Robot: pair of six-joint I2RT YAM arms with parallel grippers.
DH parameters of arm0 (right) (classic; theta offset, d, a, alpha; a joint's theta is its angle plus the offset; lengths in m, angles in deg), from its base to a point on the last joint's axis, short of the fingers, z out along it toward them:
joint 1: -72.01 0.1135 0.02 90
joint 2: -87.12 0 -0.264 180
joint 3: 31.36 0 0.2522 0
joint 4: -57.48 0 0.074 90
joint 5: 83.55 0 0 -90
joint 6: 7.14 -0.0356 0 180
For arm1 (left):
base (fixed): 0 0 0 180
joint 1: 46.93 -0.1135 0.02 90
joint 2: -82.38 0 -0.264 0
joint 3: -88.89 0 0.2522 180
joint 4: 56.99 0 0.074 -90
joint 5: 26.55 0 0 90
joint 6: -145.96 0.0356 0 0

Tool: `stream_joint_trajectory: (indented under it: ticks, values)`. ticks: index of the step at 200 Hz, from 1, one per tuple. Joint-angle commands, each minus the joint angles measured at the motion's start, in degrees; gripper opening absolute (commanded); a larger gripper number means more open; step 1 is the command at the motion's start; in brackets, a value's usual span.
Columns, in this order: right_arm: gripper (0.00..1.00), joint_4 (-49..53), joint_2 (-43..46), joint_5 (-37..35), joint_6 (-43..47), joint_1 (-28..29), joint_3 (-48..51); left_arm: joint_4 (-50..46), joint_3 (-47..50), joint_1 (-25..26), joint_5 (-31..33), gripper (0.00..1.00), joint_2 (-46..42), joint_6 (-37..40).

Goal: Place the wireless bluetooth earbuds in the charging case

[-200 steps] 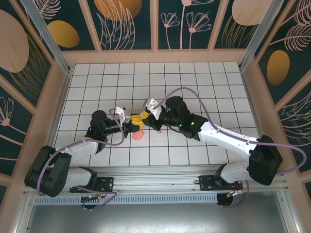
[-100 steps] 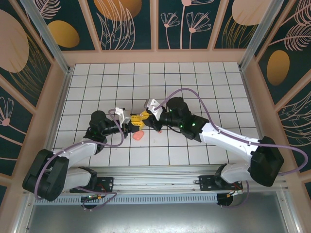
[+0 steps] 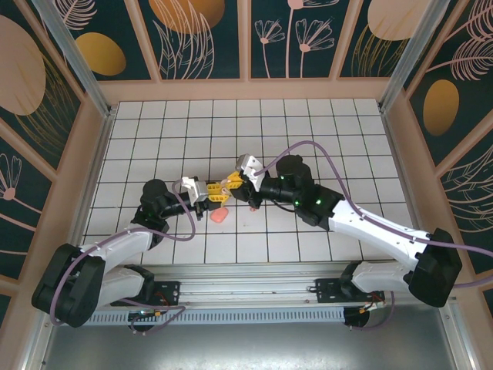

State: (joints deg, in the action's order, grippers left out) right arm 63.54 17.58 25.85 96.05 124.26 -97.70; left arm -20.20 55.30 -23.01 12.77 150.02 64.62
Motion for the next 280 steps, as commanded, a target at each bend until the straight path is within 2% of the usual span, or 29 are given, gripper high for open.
stream_joint_trajectory:
  ticks: [1, 93, 152, 280]
  values:
    - [0.18, -1.54, -1.13, 0.73, 0.16, 0.66, -0.33, 1.49, 0.12, 0.3, -0.13, 0.09, -1.02, 1.23]
    - [0.17, -2.75, -5.64, 0.64, 0.43, 1.1, -2.32, 2.1, -0.84, 0.25, -1.46, 0.1, -0.36, -1.37]
    - [0.17, -4.51, -6.61, -2.26, 0.71, 1.08, -1.89, 2.71, -0.82, 0.27, -2.0, 0.1, -1.08, -2.57]
    - [0.18, 2.31, -7.02, -0.17, 3.37, 1.12, 0.27, 4.84, -1.03, 0.26, -1.34, 0.11, -3.19, -6.13]
